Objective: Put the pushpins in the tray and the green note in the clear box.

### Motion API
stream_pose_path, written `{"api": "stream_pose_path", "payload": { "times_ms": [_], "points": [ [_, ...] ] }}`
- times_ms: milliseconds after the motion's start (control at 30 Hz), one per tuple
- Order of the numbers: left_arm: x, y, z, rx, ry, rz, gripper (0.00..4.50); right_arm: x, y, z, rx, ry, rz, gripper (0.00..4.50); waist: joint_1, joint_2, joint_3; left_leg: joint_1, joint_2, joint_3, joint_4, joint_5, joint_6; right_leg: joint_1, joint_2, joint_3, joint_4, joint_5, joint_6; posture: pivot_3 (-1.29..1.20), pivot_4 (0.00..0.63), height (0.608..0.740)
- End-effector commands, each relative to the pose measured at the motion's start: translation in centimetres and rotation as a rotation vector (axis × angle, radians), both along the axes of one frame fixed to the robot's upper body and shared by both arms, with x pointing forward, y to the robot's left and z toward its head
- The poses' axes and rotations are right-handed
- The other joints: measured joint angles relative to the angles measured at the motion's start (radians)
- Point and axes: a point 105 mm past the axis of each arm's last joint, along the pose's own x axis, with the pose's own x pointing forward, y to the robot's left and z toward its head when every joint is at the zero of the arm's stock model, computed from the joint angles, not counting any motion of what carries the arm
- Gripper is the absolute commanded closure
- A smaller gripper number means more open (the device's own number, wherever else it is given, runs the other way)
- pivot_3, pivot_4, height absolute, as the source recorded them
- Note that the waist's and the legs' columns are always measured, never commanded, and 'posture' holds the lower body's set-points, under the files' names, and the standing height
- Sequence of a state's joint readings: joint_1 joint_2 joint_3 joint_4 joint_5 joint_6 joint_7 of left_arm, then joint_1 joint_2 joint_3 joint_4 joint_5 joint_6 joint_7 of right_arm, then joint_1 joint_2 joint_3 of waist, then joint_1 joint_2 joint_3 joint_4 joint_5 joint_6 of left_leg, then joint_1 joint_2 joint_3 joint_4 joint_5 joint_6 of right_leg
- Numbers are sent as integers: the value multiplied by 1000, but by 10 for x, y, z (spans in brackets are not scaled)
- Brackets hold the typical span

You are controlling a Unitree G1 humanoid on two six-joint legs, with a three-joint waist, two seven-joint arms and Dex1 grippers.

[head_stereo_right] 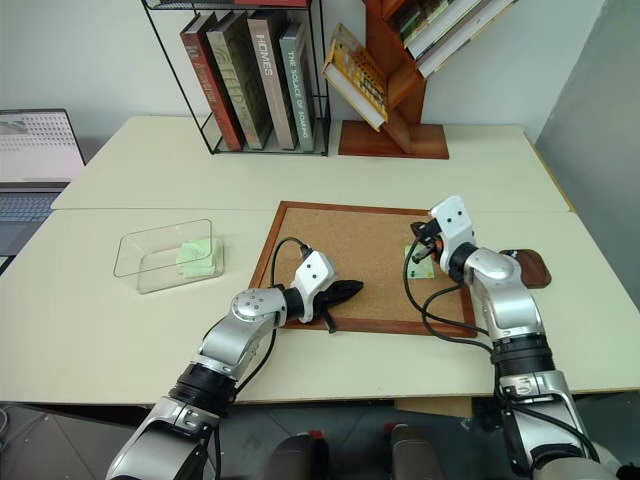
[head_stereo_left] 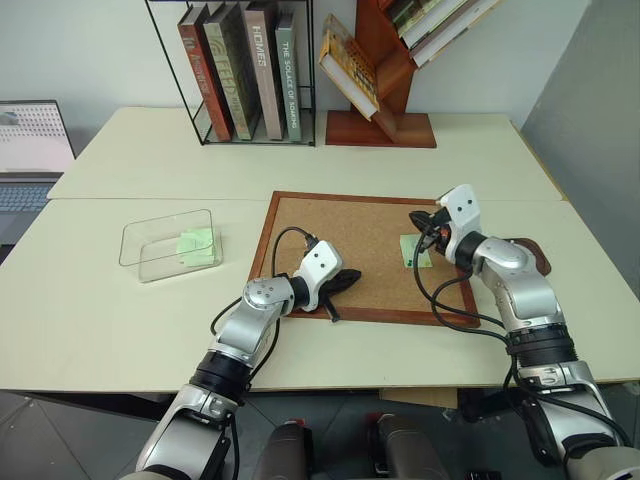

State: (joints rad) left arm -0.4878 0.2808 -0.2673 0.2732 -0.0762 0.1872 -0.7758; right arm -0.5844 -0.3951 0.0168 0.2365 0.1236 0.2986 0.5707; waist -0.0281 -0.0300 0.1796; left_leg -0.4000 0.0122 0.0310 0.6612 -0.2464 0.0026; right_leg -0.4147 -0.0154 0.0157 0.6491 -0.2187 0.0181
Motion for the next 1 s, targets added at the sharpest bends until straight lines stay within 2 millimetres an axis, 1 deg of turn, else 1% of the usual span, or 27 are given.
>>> {"api": "stream_pose_path", "payload": {
  "times_ms": [33, 100, 167, 200, 267, 367, 433, 667, 833, 1000],
  "points": [
    [-5, 0, -15, 33, 49, -8, 4500, 1, -26, 11, -6, -31, -77, 4463, 0, 0, 0, 0, 0, 0, 0, 0, 0, 0, 0, 0, 0, 0, 0, 0, 150, 740],
    [-5, 0, -16, 35, 49, -8, 4500, 2, -33, 9, -6, -20, -111, 4463, 0, 0, 0, 0, 0, 1, 0, 0, 0, 0, 0, 0, 0, 0, 0, 0, 150, 740],
    [-6, 0, -16, 36, 49, -9, 4500, 2, -36, 8, 2, -8, -124, 4089, 0, 0, 0, 0, 0, 0, 0, 0, 0, 0, 0, 0, 0, 0, 0, 0, 150, 740],
    [-6, 0, -16, 38, 48, -10, 4500, 3, -36, 6, -6, 3, -133, 4011, 0, 0, 0, 0, 0, 0, 0, 0, 0, 0, 0, 0, 0, 0, 0, 0, 150, 740],
    [-5, 1, -16, 41, 46, -11, 4500, 5, -36, 1, -21, 34, -146, 3538, 0, 0, 0, 0, 0, 0, 0, 0, 0, 0, 0, 0, 0, 0, 0, 0, 150, 740],
    [-5, 1, -16, 45, 44, -12, 4500, 7, -37, -9, -41, 95, -160, 3003, 0, 0, 0, 0, 0, 0, 0, 0, 0, 0, 0, 0, 0, 0, 0, 0, 150, 740],
    [-5, 1, -16, 46, 42, -12, 4500, 8, -39, -16, -51, 137, -174, 3003, 0, 0, 0, 0, 0, 0, 0, 0, 0, 0, 0, 0, 0, 0, 0, 0, 150, 740],
    [-5, 2, -17, 49, 40, -9, 4500, 9, -38, -28, -41, 204, -187, 3003, 0, 0, 0, 0, 0, 0, 0, 0, 0, 0, 0, 0, 0, 0, 0, 0, 150, 740],
    [-6, 3, -17, 51, 38, -8, 4500, 9, -36, -31, -39, 224, -180, 3003, 0, 0, 0, 0, 0, 0, 0, 0, 0, 0, 0, 0, 0, 0, 0, 0, 150, 740],
    [-5, 3, -17, 52, 36, -7, 4500, 9, -30, -29, -23, 226, -168, 3003, 0, 0, 0, 0, 0, 0, 0, 0, 0, 0, 0, 0, 0, 0, 0, 0, 150, 740]
  ]
}}
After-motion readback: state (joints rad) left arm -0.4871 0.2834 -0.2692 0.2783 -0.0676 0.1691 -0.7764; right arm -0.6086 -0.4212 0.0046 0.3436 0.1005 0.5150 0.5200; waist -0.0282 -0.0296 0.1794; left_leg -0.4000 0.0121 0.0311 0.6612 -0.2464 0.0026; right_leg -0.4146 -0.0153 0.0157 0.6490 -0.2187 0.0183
